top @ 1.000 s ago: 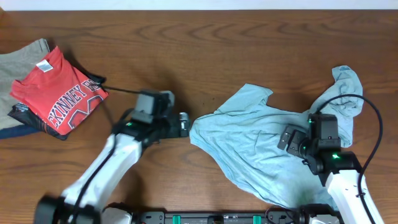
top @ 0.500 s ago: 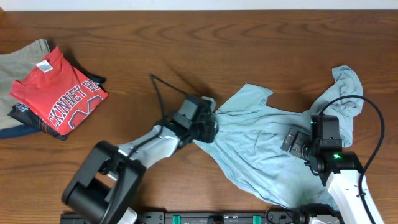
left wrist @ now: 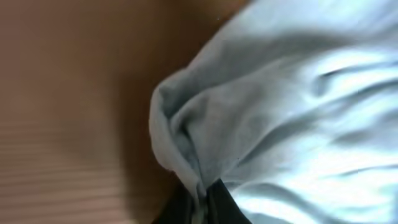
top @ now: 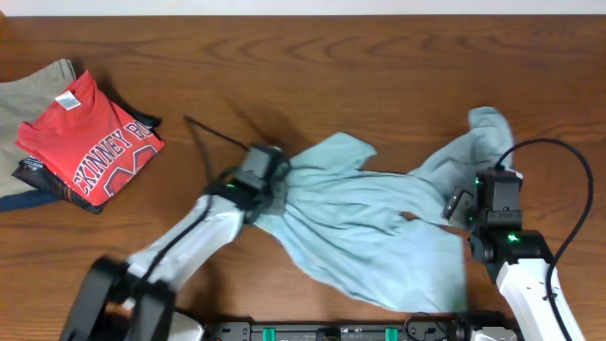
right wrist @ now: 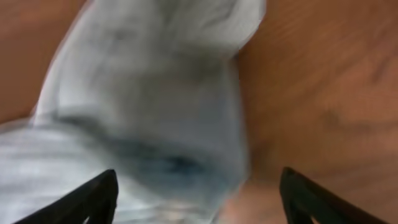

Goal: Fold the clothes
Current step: 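Hold the shirt with both grippers and pull them apart to spread it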

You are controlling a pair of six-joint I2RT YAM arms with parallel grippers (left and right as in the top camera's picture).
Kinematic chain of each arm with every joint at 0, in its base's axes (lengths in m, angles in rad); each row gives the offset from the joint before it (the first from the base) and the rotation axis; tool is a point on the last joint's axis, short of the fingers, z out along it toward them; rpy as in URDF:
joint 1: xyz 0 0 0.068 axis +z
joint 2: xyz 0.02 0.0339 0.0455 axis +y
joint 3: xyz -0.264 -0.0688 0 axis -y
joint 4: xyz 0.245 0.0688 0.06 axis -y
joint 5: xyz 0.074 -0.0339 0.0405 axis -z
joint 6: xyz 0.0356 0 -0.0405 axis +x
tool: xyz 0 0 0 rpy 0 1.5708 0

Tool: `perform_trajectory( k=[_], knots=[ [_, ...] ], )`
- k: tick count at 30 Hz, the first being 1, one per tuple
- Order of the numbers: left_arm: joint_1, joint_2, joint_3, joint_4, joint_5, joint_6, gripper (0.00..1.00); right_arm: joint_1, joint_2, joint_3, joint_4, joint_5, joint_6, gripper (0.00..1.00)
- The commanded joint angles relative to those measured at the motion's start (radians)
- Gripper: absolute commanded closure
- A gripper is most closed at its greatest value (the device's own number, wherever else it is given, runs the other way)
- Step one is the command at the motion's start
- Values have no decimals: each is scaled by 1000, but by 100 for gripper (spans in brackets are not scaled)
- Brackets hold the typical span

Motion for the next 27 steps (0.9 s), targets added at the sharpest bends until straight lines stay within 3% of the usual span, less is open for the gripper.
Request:
perform_trajectory(
  k=[1, 7, 14, 19, 25, 27],
  knots=[
    [22, -124, 1, -16, -68, 2, 94, -14, -8, 3, 63, -3, -13, 22],
    [20, -176, 1, -42, -64, -2, 94, -11, 24, 2, 182, -208, -63, 22],
    [20, -138, 1, -57, -64, -2, 94, -11, 167, 2, 232, -212, -117, 11],
    [20, -132, 1, -56, -51, -10, 94, -11, 270, 2, 339, -212, -116, 9],
    [20, -132, 0, -57, -49, -13, 94, -11, 376, 2, 471, -213, -112, 17],
    [20, -132, 0, -56, -49, -13, 94, -11, 403, 2, 483, -214, -110, 24]
  ],
)
